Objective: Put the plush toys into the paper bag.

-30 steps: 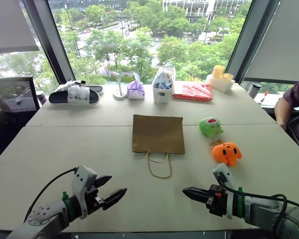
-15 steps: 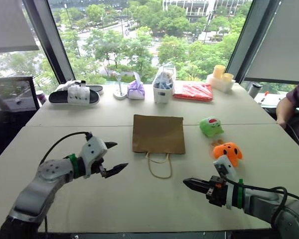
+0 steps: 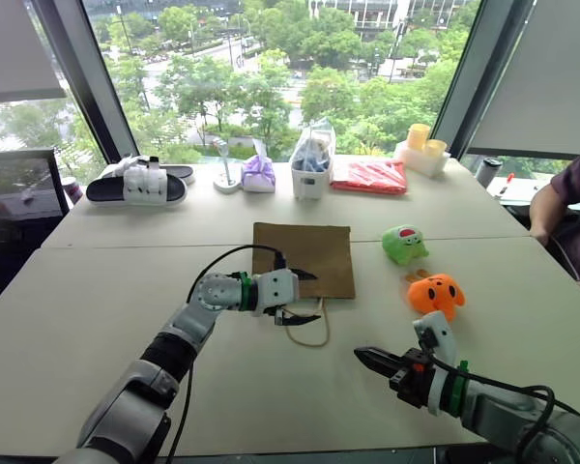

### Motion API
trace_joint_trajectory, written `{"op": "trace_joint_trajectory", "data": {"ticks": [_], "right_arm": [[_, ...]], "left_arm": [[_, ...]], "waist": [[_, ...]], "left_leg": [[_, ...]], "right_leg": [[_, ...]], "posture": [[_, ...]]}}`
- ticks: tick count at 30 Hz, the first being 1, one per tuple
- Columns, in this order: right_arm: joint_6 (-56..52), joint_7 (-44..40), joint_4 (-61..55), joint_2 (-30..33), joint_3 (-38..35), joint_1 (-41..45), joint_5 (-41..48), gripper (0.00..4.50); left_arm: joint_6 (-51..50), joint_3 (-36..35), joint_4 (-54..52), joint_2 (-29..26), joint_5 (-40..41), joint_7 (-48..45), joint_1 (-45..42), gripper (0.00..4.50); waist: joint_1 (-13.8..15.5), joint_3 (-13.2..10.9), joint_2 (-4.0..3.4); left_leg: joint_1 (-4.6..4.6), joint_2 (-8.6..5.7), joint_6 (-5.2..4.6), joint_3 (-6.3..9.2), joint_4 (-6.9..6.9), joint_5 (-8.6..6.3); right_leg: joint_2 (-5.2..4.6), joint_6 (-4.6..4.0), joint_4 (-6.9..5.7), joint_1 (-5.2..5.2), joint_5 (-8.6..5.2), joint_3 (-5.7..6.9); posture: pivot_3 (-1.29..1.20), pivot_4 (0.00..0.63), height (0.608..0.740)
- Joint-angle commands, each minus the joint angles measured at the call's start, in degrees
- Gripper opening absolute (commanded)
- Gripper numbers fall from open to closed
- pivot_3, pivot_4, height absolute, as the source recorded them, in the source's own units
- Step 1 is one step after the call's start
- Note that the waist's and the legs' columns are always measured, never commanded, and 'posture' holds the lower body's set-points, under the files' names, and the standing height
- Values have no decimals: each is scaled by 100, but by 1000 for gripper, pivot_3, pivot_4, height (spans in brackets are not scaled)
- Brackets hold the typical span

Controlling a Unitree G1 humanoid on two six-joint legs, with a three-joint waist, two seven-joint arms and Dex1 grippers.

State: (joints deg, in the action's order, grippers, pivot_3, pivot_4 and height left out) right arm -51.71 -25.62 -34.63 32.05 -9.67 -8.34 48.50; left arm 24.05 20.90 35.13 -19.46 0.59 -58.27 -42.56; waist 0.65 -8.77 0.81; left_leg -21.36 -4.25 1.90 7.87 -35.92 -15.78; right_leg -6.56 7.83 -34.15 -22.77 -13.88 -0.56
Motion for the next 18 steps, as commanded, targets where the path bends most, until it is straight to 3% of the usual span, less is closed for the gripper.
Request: {"op": "trace_joint_trajectory", "data": {"ticks": [1, 4, 5, 11, 18], "right_arm": [[153, 88, -261, -87, -146, -50, 81, 0], [179, 125, -270, -107, -75, -52, 53, 0], [197, 149, -264, -141, -31, 8, 49, 0], [534, 443, -63, -555, 459, 669, -409, 0], [1260, 807, 850, -1302, 1110, 1815, -1456, 0]], "left_arm": [[202, -224, 144, 41, 160, -208, -199, 1712], [196, -285, 199, 89, 230, -357, -259, 205], [-99, -391, 123, 160, 386, -380, -302, 58], [-2716, -1226, -755, 654, 1446, 114, -795, 58], [-4499, -1696, -1440, 945, 2107, 652, -1212, 58]], "waist": [[-5, 0, 0], [6, 0, 0], [5, 0, 0], [-4, -6, 10], [-131, -4, 4]], "left_leg": [[1, 0, 0, 0, -1, 0], [1, 0, -1, 3, -7, 0], [1, 0, -1, 4, -9, 1], [-1, -2, -1, 13, -18, 1], [7, 0, 8, 16, -11, 6]], "right_leg": [[1, 0, -2, 1, 0, 0], [3, 2, -3, 5, 1, 1], [3, 2, -3, 7, 1, 0], [4, 13, -4, 12, 5, 2], [12, 13, -19, 5, 6, 0]], "posture": [[0, 150, 740], [0, 150, 740], [0, 150, 740], [0, 150, 740], [0, 150, 740]]}}
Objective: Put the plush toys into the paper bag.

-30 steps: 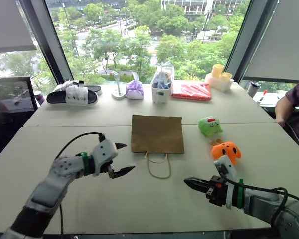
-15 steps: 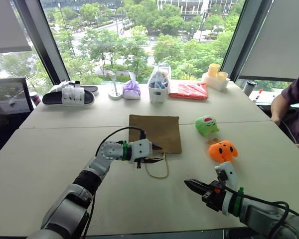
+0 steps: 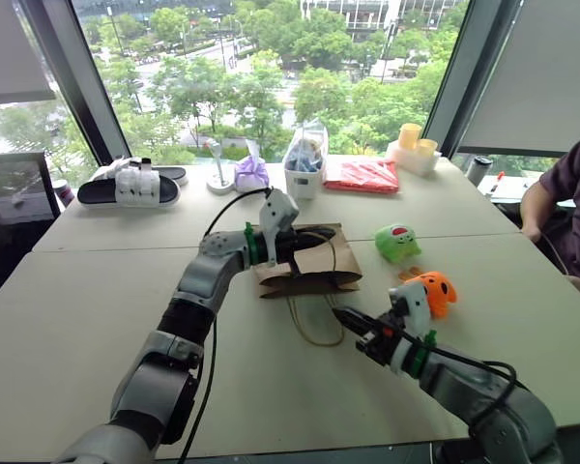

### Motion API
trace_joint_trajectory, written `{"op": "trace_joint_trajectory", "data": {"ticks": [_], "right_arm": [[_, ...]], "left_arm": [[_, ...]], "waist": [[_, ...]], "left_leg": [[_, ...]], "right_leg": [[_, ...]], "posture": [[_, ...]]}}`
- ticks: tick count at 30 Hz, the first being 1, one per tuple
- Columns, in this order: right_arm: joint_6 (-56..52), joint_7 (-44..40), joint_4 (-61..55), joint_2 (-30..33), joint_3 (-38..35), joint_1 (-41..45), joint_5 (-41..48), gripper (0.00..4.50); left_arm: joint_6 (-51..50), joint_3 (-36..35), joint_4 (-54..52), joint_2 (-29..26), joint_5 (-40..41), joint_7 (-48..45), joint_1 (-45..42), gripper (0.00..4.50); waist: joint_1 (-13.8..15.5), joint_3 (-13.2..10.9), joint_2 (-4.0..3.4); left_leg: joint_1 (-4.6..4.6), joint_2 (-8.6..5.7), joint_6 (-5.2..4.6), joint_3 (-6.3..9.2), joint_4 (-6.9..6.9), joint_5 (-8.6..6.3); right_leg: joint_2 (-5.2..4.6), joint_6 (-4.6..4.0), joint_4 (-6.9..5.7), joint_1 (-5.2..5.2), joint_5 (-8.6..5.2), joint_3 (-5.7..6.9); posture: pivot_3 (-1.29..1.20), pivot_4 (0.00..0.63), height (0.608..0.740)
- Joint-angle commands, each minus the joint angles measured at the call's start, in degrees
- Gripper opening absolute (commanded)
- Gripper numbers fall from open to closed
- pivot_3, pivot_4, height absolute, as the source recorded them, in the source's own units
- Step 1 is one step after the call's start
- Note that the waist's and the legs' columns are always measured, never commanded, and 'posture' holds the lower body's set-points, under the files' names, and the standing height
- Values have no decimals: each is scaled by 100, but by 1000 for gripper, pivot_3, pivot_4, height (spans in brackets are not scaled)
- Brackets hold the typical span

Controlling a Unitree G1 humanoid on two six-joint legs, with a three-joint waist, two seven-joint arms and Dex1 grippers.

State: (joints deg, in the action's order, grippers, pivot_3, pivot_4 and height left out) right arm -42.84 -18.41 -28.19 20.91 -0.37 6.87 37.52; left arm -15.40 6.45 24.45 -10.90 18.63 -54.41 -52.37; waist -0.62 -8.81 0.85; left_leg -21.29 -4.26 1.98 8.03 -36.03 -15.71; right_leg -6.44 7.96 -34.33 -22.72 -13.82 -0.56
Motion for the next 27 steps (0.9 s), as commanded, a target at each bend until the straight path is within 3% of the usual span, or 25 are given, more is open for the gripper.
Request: {"op": "trace_joint_trajectory", "data": {"ticks": [1, 8, 17, 27], "right_arm": [[477, 107, 374, -253, 261, 442, -525, 0], [1069, 190, 1697, -594, 597, 1247, -1447, 0], [1539, 124, 3470, -1116, 874, 1997, -2246, 0], [1507, -28, 3866, -1386, 1014, 1928, -2601, 0]], "left_arm": [[-783, -317, -431, 137, 404, 353, -282, 58], [-1710, -498, -816, 402, 733, 885, -356, 58], [-1898, -548, -1116, 419, 799, 1048, -106, 58], [-2408, -1066, -1887, 690, 1748, 1329, -402, 58]], "waist": [[-9, 0, 1], [-12, 0, 0], [-38, 1, -2], [-35, 5, -3]], "left_leg": [[1, 0, 0, 1, 0, 0], [0, -1, 18, 0, 2, 10], [-1, -1, 58, -3, 12, 33], [-4, -2, 65, -3, 11, 37]], "right_leg": [[0, 0, -1, 1, 0, 0], [1, -1, -1, -3, 1, -3], [1, -4, -6, -15, 3, -10], [0, -6, -14, -23, 4, -18]], "posture": [[0, 150, 740], [0, 150, 740], [0, 150, 740], [0, 150, 740]]}}
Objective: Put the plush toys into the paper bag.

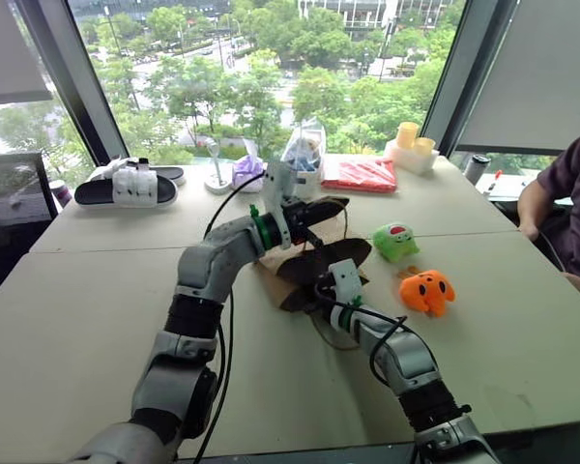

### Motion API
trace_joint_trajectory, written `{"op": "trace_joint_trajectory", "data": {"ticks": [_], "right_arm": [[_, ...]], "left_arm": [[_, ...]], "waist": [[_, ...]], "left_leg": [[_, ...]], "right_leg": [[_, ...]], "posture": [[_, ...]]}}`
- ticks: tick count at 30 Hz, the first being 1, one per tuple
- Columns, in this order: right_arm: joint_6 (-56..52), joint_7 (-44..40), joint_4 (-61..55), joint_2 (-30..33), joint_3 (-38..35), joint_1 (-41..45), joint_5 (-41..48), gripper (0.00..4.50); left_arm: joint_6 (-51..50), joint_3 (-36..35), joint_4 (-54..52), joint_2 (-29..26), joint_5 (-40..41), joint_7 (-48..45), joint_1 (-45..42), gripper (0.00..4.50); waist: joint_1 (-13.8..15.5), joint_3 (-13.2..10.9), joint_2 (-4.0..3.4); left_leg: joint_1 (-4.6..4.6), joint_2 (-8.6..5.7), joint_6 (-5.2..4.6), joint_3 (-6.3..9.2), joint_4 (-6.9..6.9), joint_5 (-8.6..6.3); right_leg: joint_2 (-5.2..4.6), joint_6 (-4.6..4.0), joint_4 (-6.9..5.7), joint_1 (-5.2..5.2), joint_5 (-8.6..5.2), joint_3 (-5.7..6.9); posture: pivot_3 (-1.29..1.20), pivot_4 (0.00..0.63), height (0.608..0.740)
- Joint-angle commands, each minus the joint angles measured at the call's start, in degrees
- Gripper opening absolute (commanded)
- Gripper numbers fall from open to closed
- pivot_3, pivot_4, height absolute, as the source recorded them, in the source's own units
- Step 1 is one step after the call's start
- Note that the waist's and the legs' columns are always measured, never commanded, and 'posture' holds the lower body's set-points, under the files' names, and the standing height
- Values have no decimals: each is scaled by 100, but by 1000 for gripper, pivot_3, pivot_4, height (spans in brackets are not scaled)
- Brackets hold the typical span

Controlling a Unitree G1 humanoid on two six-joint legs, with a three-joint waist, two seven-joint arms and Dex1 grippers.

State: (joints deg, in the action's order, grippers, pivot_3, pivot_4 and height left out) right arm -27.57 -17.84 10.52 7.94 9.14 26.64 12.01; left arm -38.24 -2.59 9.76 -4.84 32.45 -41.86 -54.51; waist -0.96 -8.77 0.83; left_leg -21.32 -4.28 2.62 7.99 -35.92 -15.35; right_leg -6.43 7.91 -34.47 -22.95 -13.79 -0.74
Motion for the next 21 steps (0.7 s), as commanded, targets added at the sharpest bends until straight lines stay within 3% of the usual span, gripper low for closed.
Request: {"op": "trace_joint_trajectory", "data": {"ticks": [1, 6, 15, 21], "right_arm": [[-36, -99, 1, -113, 77, -71, -68, 0], [-92, -110, 3, -272, 106, -172, -121, 0], [162, -155, -249, -302, -93, -272, -115, 0], [195, -307, -1473, -357, -221, -709, 228, 0]], "left_arm": [[-175, -231, -472, 135, 479, 136, -213, 58], [-557, -587, -756, 378, 1195, 517, -384, 58], [145, -101, -48, 136, 168, 730, -197, 58], [551, -50, 410, 211, -181, 904, -228, 58]], "waist": [[-4, 2, 0], [-21, 4, -2], [-6, 6, -2], [-2, 6, -2]], "left_leg": [[1, 0, 0, 0, 0, 0], [4, 1, 0, 0, 1, 0], [13, 0, 3, -8, -1, 2], [-1, 0, 4, -6, 0, 2]], "right_leg": [[0, 0, -1, 1, 0, 0], [1, 0, -9, -2, 0, -1], [3, 0, -9, 10, 0, -2], [3, 0, -9, -7, 0, -3]], "posture": [[0, 150, 740], [0, 150, 740], [0, 150, 740], [0, 150, 740]]}}
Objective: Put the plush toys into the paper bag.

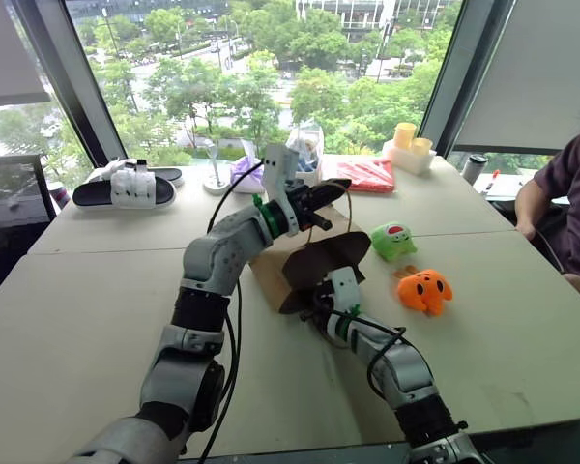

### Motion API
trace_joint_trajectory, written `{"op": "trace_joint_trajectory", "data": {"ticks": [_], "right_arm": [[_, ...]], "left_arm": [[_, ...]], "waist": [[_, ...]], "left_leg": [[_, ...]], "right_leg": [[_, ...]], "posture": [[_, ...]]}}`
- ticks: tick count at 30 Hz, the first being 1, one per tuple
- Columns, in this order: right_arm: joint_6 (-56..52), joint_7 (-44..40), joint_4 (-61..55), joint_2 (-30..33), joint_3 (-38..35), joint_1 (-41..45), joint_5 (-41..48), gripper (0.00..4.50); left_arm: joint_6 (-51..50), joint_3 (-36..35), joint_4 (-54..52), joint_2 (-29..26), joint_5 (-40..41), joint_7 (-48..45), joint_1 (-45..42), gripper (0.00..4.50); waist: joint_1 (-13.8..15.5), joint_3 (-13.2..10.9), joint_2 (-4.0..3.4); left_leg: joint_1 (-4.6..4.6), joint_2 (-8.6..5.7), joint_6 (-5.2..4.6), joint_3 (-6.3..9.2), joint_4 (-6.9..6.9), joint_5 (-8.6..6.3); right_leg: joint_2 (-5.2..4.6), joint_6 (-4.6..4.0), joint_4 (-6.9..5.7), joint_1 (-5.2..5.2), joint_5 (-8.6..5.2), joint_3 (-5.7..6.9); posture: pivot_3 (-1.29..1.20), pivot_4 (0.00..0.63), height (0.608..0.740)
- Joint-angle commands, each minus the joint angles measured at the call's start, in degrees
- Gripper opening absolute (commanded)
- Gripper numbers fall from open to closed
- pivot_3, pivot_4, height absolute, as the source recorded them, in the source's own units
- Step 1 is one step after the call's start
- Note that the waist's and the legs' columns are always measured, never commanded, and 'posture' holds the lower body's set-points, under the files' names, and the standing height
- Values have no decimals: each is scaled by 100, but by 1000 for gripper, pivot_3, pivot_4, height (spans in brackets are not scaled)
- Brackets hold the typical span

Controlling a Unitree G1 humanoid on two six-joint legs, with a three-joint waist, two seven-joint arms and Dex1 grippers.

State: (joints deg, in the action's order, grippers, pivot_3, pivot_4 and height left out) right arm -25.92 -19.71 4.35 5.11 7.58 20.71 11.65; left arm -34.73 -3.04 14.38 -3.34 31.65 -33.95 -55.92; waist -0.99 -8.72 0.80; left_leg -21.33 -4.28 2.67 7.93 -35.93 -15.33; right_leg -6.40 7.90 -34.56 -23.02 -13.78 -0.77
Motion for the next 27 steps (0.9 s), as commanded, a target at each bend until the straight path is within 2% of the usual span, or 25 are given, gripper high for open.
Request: {"op": "trace_joint_trajectory", "data": {"ticks": [1, 3, 6, 7, 10, 13, 16, 18, 19, 24, 27], "right_arm": [[-53, -143, -1191, -67, -99, -260, 392, 0], [-216, -147, -1638, -72, -183, -450, 610, 0], [-694, -355, -2927, 229, -366, -1000, 1246, 0], [-881, -381, -3369, 361, -518, -1208, 1500, 258], [-1316, -266, -4076, 523, -1044, -1525, 2310, 1364], [-1604, 3, -4408, 699, -1944, -1551, 3315, 2883], [-1549, 454, -4125, 921, -2783, -1309, 3688, 4449], [-1447, 650, -3621, 1185, -3166, -1112, 3537, 4449], [-1402, 656, -3273, 1469, -3073, -1071, 3110, 4449], [-958, 1067, -1499, 2380, -2026, -563, 1086, 4449], [-1109, 1129, -802, 2383, -1672, -222, 687, 4449]], "left_arm": [[212, 34, -64, 74, -143, 138, -74, 58], [241, 88, -90, 90, -209, 143, -50, 58], [189, 128, -180, 124, -232, 153, 59, 58], [163, 139, -215, 120, -235, 146, 107, 19], [111, 170, -289, 79, -229, 112, 173, 0], [4, 187, -337, 36, -169, 41, 180, 0], [-38, 201, -362, 38, -149, -3, 186, 0], [-35, 215, -340, 61, -155, -32, 173, 0], [-37, 224, -336, 78, -158, -41, 173, 0], [-7, 269, -305, 147, -204, -67, 167, 0], [-1, 267, -327, 180, -228, -38, 186, 0]], "waist": [[4, 0, 0], [10, 0, 0], [34, 0, 0], [40, 0, 0], [26, 0, 1], [29, 0, 1], [34, 0, 1], [40, 0, 1], [42, 0, 1], [15, 0, 0], [-5, 1, -2]], "left_leg": [[-3, 0, 0, 1, 0, 0], [-6, 0, 0, 2, 1, 0], [-5, -1, 0, 2, 1, 0], [-5, -1, -1, 3, 0, -1], [-2, -1, -8, 4, -1, -5], [2, 0, -37, 5, -6, -21], [10, 1, -37, 5, -8, -21], [10, 0, -38, 2, -10, -21], [10, -1, -38, 1, -11, -21], [9, -1, -42, -6, -10, -22], [10, 1, -41, -14, -7, -22]], "right_leg": [[0, 0, -1, -4, 0, -1], [-1, 0, -1, -7, 0, -1], [-1, 0, 0, -4, 0, -1], [-1, 0, 1, -1, 0, 0], [-1, 1, 11, 10, 0, 0], [0, -1, 3, 12, 1, 0], [1, -1, 3, 23, 1, 1], [0, -1, 3, 24, 1, 0], [0, -1, 4, 25, 1, 0], [0, -1, 4, 22, 1, 0], [0, -1, 2, 16, 1, -7]], "posture": [[0, 150, 740], [0, 150, 740], [0, 150, 740], [0, 150, 740], [0, 150, 740], [0, 150, 740], [0, 150, 740], [0, 150, 740], [0, 150, 740], [0, 150, 740], [0, 150, 740]]}}
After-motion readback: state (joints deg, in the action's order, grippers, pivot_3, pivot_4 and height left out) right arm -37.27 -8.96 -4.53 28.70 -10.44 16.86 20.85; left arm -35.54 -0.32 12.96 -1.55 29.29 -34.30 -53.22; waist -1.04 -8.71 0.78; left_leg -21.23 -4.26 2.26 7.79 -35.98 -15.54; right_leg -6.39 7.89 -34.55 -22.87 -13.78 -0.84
